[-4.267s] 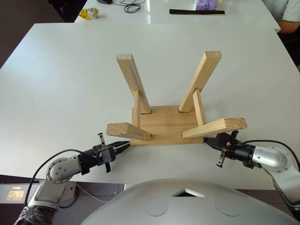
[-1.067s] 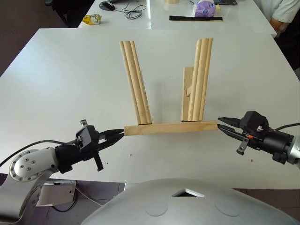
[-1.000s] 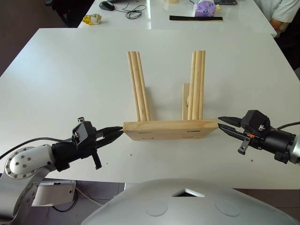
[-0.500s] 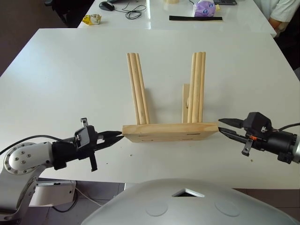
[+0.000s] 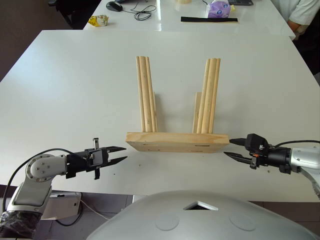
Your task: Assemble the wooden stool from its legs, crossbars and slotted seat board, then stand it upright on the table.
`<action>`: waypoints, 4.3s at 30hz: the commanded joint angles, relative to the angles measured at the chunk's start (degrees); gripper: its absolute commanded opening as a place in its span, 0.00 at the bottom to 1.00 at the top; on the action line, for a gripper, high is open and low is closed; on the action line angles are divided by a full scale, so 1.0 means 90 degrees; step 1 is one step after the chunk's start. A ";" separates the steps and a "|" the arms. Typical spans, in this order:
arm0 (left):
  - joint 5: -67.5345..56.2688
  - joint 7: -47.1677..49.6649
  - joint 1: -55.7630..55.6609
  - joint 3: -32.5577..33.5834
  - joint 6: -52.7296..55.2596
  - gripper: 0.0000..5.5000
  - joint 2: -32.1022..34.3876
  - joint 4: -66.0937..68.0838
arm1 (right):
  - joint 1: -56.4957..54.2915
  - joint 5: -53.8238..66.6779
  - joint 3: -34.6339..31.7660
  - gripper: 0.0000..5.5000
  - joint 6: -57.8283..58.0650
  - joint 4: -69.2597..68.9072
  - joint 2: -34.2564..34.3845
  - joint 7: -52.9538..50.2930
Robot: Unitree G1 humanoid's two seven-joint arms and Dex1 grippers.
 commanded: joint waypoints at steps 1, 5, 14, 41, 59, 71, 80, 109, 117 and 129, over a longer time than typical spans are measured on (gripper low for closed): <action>0.0015 0.0119 -0.0211 -0.0202 -0.0254 0.23 -0.0158 0.0135 | -0.0256 -0.0151 0.0222 0.39 -0.0104 0.0106 0.0051 0.0006; 0.0105 0.0182 -0.0260 -0.0420 -0.0324 0.23 -0.0225 0.0214 | -0.0492 -0.0159 0.0485 0.39 -0.0075 0.0117 0.0161 0.0032; 0.0243 0.0365 -0.0624 -0.0832 -0.0241 0.28 -0.0432 0.0438 | -0.0627 -0.0195 0.0784 0.39 0.0020 -0.0063 0.0314 -0.0075; 0.0068 0.0563 -0.1003 -0.1017 0.0326 0.60 -0.0495 0.0623 | -0.1072 -0.0545 0.0993 0.39 -0.0518 0.0521 0.0189 0.0347; 0.0168 0.0304 -0.1449 -0.1472 0.0176 0.41 -0.0641 0.1228 | -0.1714 -0.0716 0.1501 0.39 -0.0640 0.0841 0.0341 0.0509; -0.0009 0.0189 -0.1599 -0.1463 0.0299 0.30 -0.0674 0.1105 | -0.1376 -0.0411 0.1430 0.25 -0.0547 0.0497 0.0252 0.0648; -0.0792 0.0295 -0.1095 -0.0977 0.1654 0.30 -0.0286 -0.0490 | -0.0838 0.0449 0.0746 0.25 0.0628 -0.0583 -0.0218 0.0803; -1.1311 -0.1520 -0.0552 0.3078 1.1274 0.30 0.6057 -0.1618 | -0.1722 1.1086 -0.3136 0.25 0.7728 0.2051 -0.6745 0.3887; -1.1311 0.0962 -0.1010 0.1114 0.9184 0.30 0.4939 -0.2439 | -0.1858 1.1086 -0.0998 0.25 0.5152 0.1335 -0.5322 0.0800; -1.1311 0.2014 -0.2960 -0.0079 0.9910 0.30 0.4123 -0.1549 | -0.3009 1.1086 -0.0390 0.25 0.5375 0.1385 -0.4003 -0.0599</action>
